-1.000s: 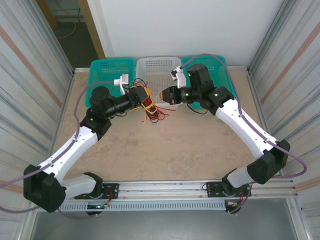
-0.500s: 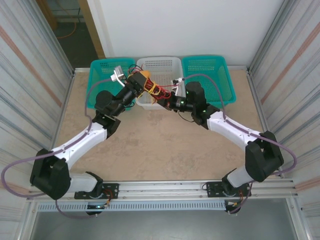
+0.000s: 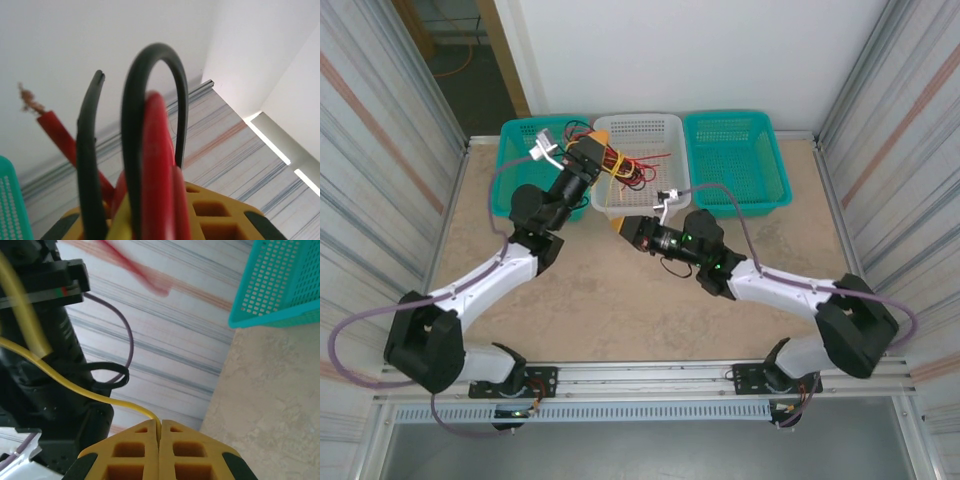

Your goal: Untangle the cables

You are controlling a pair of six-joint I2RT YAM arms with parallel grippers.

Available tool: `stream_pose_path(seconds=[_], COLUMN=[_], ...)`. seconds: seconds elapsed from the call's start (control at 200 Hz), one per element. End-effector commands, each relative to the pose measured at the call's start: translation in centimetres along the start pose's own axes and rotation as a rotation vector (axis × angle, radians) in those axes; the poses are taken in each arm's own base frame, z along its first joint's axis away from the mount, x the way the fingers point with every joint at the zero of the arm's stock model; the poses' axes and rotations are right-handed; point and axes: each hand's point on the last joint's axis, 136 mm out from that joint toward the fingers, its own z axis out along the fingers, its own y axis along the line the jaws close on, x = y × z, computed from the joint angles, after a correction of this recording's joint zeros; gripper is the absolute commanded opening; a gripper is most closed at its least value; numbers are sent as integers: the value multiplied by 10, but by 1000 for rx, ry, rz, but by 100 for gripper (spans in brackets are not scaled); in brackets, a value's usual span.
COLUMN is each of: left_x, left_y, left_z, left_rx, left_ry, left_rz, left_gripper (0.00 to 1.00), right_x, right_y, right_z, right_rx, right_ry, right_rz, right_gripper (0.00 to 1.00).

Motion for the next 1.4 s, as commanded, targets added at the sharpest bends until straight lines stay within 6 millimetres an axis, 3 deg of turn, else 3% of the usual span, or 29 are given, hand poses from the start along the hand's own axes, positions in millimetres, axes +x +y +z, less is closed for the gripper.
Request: stream_pose_path(seconds=[0.0,0.145,0.271,0.396,0.511,0.626,0.912,1.117,1.223,1.283,1.393], left_x=[-35,-42,-37,-27,-14,1,36,21,20,25,29], left_y=[-21,3,18,34,42,46,4,-40,-69,-83,-97], left_z=[-19,-32,-41,-51,-66,-85,-105,-102,-93,-87,-79], left_rx=[38,-31,-69,-112,-153,-195,-39,70,148,193,243], left_ry=[-135,-147,-138,-99,-32,47,257,225,268,325,363], left_rz=[127,144,148,147,166,182,133,160,176,194,181], left_gripper=[0,0,0,0,0,0,0,0,0,0,0], right_x=[8,20,17,-1,-19,-55,-141,-162,-175,-179,-165], right_y=[17,57,92,126,137,143,106,81,49,21,-37], right_z=[-23,-35,-39,-41,-43,-49,-53,-50,-61,-66,-63], right_rx=[66,49,22,29,109,203,354,358,415,451,518], right_ry=[-32,9,23,4,-13,-68,-67,-4,-26,-17,53], right_rz=[-121,-232,-322,-429,-535,-583,-516,-452,-382,-320,-210], right_gripper=[0,0,0,0,0,0,0,0,0,0,0])
